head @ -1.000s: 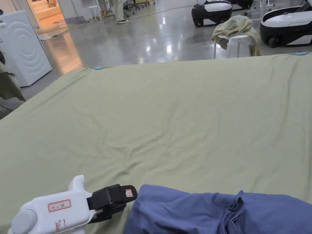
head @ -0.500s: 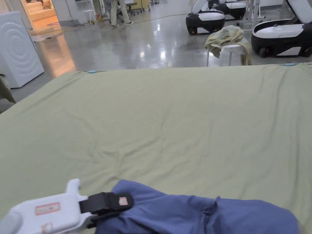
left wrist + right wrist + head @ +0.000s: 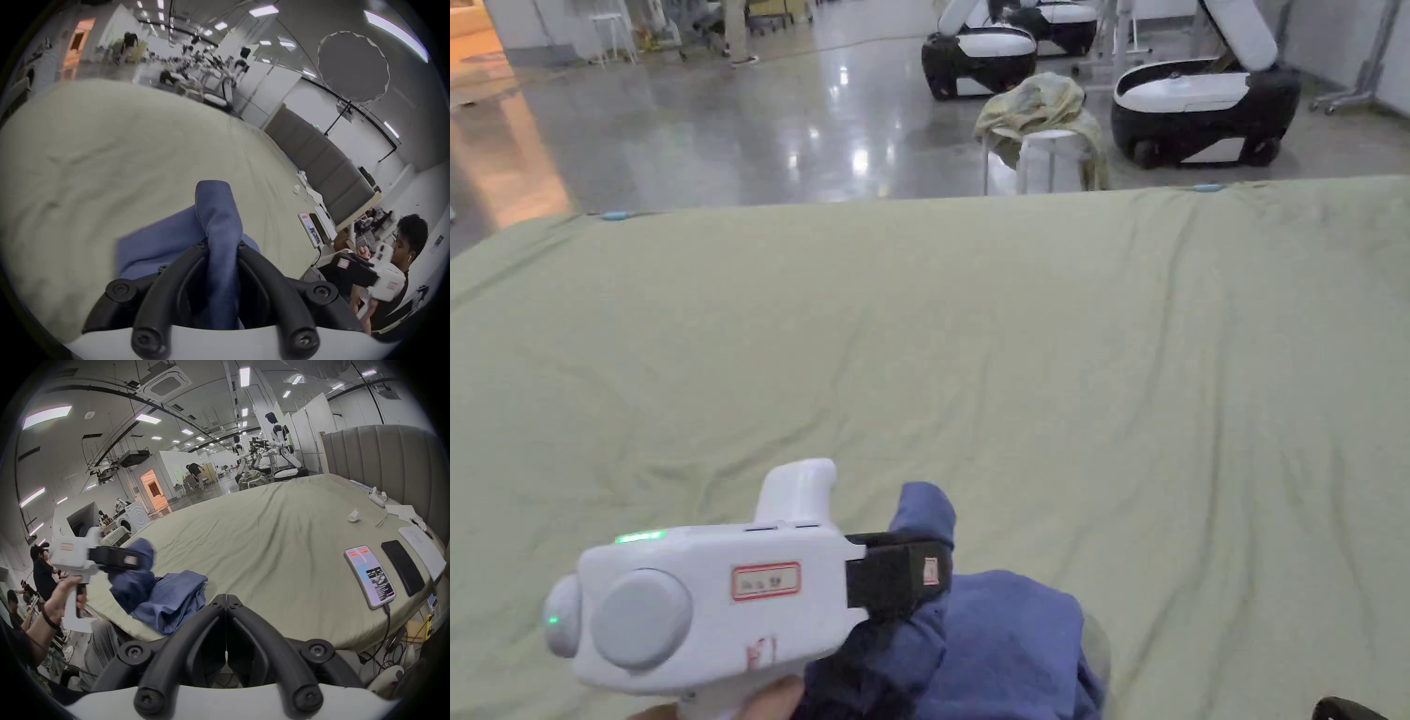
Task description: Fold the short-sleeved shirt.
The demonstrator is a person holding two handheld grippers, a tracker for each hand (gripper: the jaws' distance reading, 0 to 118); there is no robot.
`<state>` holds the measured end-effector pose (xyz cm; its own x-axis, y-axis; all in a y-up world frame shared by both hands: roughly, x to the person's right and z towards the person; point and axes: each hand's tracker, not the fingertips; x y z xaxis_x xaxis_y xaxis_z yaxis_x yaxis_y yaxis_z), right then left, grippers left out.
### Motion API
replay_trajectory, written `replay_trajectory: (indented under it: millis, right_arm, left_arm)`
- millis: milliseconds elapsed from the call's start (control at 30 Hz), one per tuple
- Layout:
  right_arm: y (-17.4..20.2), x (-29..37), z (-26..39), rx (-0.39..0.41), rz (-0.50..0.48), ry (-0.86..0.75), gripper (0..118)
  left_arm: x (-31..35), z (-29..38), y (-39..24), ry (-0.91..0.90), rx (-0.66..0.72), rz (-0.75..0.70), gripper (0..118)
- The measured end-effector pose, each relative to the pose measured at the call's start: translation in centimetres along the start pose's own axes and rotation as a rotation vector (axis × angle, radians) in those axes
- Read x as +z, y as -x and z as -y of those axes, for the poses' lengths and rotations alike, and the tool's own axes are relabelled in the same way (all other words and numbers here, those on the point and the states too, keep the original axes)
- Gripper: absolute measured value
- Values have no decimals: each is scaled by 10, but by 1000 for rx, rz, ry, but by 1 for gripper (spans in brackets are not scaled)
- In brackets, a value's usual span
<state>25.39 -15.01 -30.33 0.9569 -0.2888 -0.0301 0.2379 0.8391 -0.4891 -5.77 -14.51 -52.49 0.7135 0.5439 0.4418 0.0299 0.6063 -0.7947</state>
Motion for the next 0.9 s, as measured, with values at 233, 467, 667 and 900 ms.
replay_trajectory:
  millis: [233,467,667,900]
  right_arm:
    - [-12,11,9,18,42,11,0]
    - [-25,3,12,-83,-2,0,0]
    - [-16,-8,10,-57,-22,48,0]
    - [11,-62,-10,-4,-179,176,0]
  left_arm:
    - [-16,-1,3,15,72,173,58]
    - [-17,1,9,-6,33,110,10]
    - [-78,35,-6,254,-155,0,6]
    - [-32,25,-5,113,-127,69,6]
